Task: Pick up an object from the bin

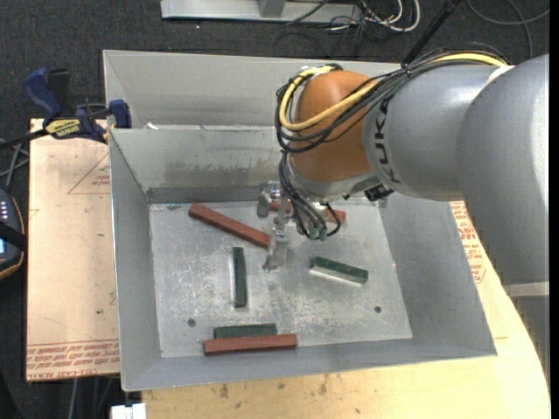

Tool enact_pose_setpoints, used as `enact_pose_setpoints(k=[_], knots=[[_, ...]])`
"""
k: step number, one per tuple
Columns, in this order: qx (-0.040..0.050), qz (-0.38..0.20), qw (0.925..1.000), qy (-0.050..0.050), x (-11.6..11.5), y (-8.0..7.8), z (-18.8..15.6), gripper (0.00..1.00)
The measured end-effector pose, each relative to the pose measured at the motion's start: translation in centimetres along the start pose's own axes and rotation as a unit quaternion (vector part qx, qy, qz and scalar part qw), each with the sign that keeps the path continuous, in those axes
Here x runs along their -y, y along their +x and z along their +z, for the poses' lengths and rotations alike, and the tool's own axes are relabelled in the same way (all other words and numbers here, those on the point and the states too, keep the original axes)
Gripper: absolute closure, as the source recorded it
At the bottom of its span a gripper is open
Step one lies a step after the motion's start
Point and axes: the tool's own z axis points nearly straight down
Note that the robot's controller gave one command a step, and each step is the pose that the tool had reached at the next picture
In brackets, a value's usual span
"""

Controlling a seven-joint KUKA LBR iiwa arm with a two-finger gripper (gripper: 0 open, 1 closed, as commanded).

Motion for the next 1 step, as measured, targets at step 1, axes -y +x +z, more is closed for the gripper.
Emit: enact_pose_setpoints(k=[1], knots=[[-0.0044, 0.047, 0.9989, 0.001, -0.47, -0.72, 5.17, 1.0]])
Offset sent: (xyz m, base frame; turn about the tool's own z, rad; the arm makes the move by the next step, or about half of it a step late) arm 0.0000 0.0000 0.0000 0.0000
